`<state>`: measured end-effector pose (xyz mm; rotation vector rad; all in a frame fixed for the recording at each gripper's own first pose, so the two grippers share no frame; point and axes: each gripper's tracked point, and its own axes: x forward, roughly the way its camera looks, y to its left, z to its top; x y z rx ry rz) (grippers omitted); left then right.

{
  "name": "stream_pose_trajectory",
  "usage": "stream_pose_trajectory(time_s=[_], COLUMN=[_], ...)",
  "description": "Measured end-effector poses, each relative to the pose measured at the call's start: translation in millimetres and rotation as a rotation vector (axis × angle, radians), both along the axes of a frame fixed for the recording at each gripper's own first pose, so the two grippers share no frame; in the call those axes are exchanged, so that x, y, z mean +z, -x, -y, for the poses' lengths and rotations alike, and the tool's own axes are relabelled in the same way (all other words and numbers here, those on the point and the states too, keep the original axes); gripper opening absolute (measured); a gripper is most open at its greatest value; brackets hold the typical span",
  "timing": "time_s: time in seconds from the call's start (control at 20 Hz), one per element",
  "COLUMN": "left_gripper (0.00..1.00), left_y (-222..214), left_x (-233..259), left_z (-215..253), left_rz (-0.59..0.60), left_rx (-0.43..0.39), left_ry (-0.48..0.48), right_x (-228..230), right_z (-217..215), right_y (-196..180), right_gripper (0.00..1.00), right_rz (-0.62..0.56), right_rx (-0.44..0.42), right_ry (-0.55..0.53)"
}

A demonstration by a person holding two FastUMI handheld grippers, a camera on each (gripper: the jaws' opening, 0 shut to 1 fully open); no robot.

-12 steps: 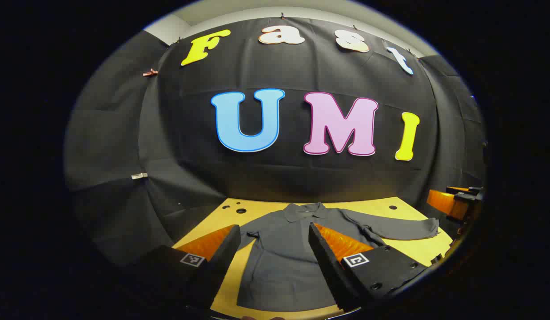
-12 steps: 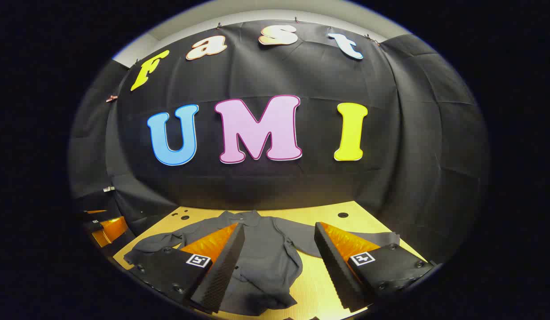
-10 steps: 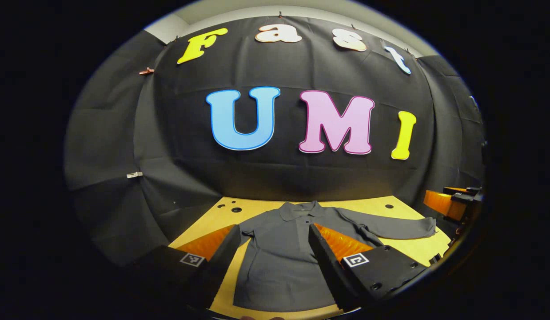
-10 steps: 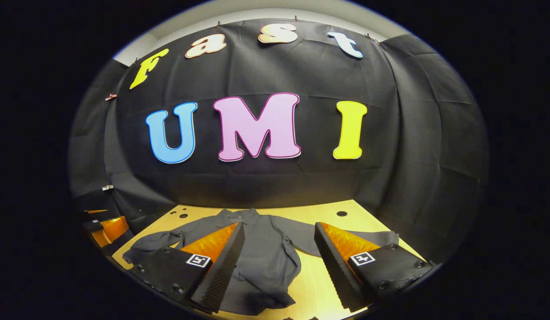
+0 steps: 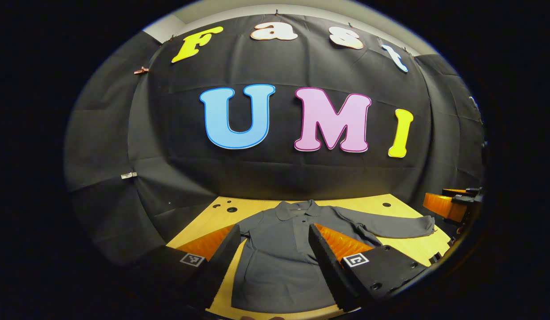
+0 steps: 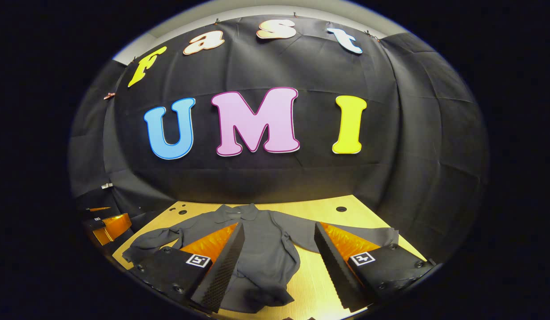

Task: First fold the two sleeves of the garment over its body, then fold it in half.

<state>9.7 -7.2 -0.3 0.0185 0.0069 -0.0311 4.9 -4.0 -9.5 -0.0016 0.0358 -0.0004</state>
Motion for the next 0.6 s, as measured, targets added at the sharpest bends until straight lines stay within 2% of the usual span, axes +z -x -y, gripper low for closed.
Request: stream_pose_trajectory(time_s=[0.4, 0.6], left_gripper=[0.97, 0.97], left_y=[7.6, 12.9], left_x=[-3.4, -6.5], left_z=[-11.0, -14.0], left_rz=[-0.004, -0.009], left_rx=[0.035, 0.048], left_ry=[0.005, 0.009], right_x=[4.7, 8.9], right_z=[-1.3, 0.8], right_y=[3.8, -6.9], right_gripper=[0.97, 0.98], right_rz=[0.045, 0.036], right_rx=[0.034, 0.055], right_ry=[0.047, 0.017])
